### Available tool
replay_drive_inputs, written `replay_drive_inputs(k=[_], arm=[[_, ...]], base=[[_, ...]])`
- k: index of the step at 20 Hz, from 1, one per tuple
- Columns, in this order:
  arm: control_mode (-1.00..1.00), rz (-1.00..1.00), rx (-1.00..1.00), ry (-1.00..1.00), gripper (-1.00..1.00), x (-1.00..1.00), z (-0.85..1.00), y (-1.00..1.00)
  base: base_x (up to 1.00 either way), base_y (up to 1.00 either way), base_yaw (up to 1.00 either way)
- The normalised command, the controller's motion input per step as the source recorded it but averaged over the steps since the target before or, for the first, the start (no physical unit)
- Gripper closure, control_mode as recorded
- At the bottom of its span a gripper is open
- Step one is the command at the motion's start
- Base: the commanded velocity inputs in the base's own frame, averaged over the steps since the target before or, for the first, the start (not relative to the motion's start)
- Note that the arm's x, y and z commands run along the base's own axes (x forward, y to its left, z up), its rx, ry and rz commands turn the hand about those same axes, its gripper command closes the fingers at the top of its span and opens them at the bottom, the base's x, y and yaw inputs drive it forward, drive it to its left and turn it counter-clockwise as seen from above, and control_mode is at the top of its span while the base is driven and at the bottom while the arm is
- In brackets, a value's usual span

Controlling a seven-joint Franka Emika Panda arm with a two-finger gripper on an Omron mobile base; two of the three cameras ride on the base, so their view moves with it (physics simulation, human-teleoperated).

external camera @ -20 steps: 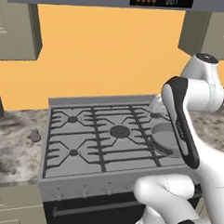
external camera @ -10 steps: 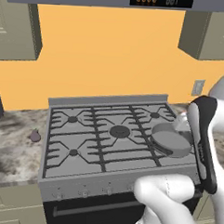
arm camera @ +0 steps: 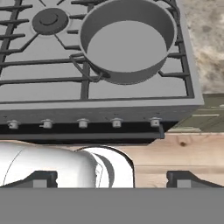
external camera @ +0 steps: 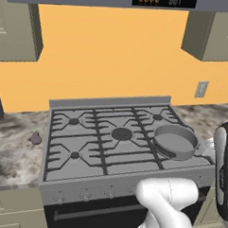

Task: Turn on the burner for the pot on the stove. Wait thirty seconds for the pot to heat up. Then add the eggplant to the pot.

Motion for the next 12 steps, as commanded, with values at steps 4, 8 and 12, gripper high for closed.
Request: replay_drive_inputs(k=[4, 8, 12], arm=[[-1.00, 0.00, 0.00, -0.04, -1.00, -0.46, -0.42, -0.47], [-1.00, 0.00, 0.00, -0.11, -1.00, -0.23, -0.29, -0.45], [-1.00, 0.06, 0.00, -0.20, -1.00, -0.01, -0.20, -0.32]], base=[[0.00, 0.00, 0.00], [0.00, 0.00, 0.00], [0.00, 0.00, 0.00]])
